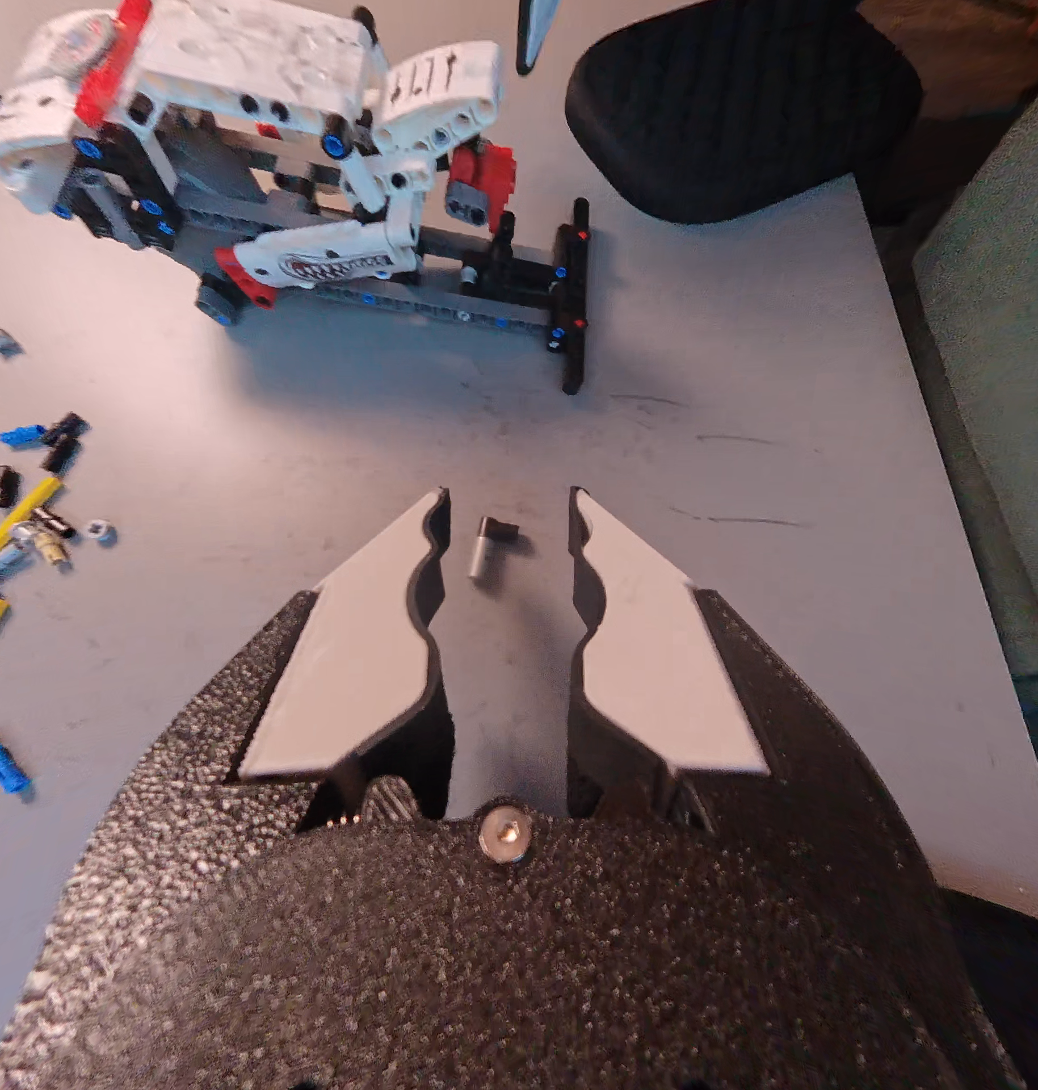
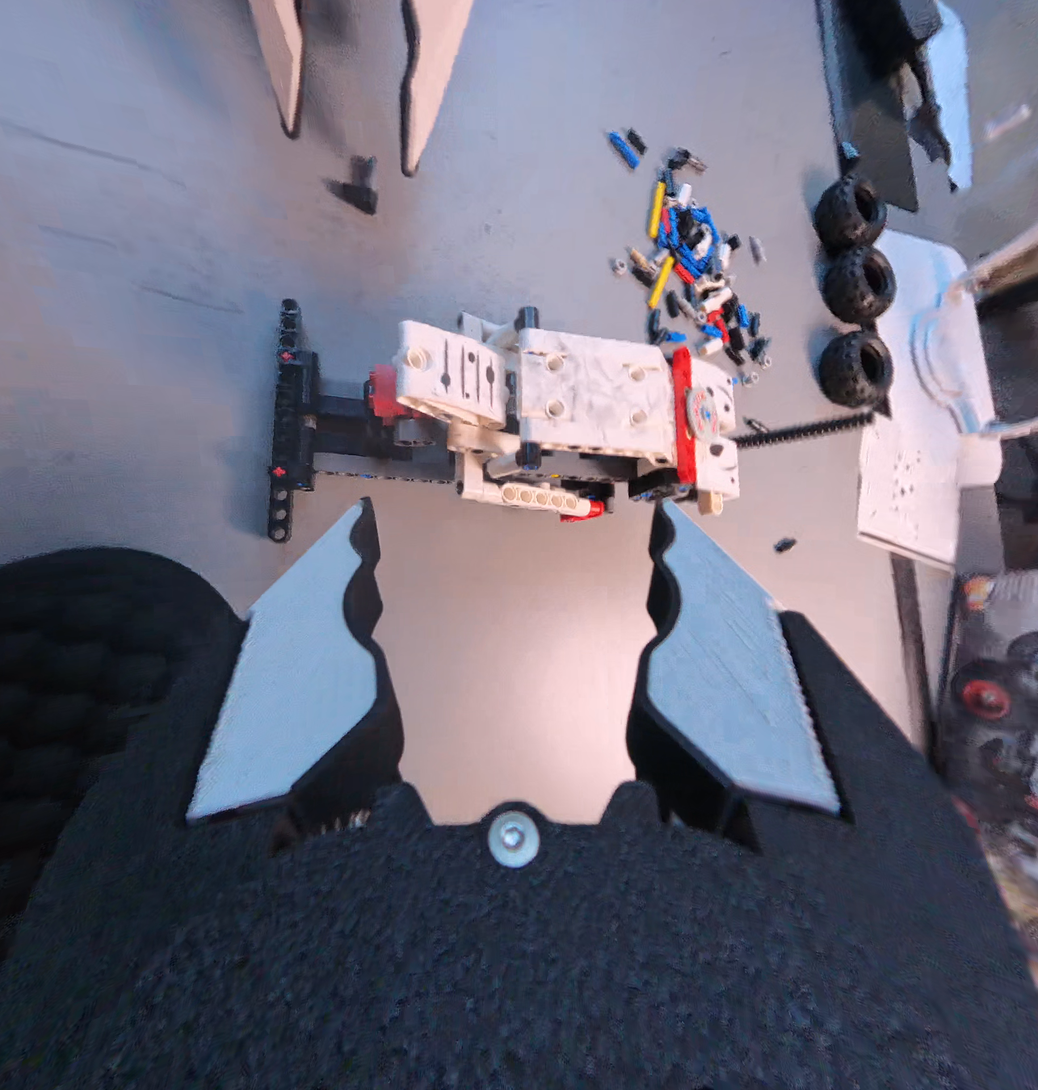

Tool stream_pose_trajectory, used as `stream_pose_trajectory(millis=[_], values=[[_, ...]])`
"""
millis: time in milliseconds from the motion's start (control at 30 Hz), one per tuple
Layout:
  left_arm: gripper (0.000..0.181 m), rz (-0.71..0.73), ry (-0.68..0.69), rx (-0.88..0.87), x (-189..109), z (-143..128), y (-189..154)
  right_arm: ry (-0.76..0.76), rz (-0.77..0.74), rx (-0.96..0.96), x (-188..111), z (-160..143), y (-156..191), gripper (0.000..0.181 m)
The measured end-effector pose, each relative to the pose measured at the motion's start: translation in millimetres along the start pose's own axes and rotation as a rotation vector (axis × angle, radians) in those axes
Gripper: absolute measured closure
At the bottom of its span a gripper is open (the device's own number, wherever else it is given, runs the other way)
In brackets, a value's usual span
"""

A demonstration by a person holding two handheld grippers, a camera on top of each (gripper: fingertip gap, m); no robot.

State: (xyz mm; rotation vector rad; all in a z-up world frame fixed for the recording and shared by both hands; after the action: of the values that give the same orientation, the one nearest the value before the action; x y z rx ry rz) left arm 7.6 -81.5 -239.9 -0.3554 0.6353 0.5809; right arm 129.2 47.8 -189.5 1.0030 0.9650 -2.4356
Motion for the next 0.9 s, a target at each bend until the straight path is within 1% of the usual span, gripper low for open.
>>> stream_pose_trajectory(millis=[100,167,200,233,333,367,433,567,667,833,900], values=[[0.139,-0.04,0.065,0.01,9.4,-10.7,-5.6,0.136,0.097,-0.23,5.6,10.3,-0.6,0.081],[0.146,-0.003,0.123,0.037,15.7,-21.8,0.0,0.212,0.15,-0.335,12.9,15.5,-1.3,0.078],[0.158,-0.006,0.098,0.04,15.3,-19.6,0.5,0.233,0.163,-0.371,17.9,18.6,-3.0,0.078],[0.172,-0.006,0.108,0.04,15.2,-22.0,2.1,0.248,0.179,-0.4,23.1,21.1,-3.6,0.078],[0.174,-0.019,0.079,0.04,15.2,-22.2,3.7,0.265,0.182,-0.435,41.5,24.1,-8.8,0.087],[0.174,-0.016,0.074,0.041,15.1,-22.3,4.3,0.243,0.156,-0.43,45.6,28.2,-14.0,0.094],[0.174,-0.002,0.072,0.038,15.0,-22.2,5.8,0.241,0.144,-0.373,48.2,30.1,-21.0,0.101],[0.174,0.051,0.05,0.021,11.9,-21.3,15.6,0.23,0.082,-0.237,53.0,30.5,-27.6,0.101],[0.164,0.068,-0.008,-0.011,6.0,-14.6,21.9,0.278,0.021,-0.142,52.8,27.5,-31.3,0.104],[0.151,0.135,-0.05,-0.04,-0.5,-11.4,35.1,0.415,-0.149,0.156,51.8,13.1,-45.8,0.106],[0.149,0.165,-0.056,-0.046,-1.6,-11.2,40.2,0.456,-0.185,0.194,49.2,6.7,-49.8,0.112]])
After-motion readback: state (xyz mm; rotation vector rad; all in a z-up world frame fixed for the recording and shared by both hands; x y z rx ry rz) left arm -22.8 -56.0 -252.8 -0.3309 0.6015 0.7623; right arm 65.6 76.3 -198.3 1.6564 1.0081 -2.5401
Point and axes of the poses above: each gripper's, where its closed fingertips meet, x out along the fingers, z out of its top, y = z × x across the jaws, the point moved 2 cm from there along -x, back along the fingers, and after that the axes turned 7 degrees about -x, right-handed, at the moved point
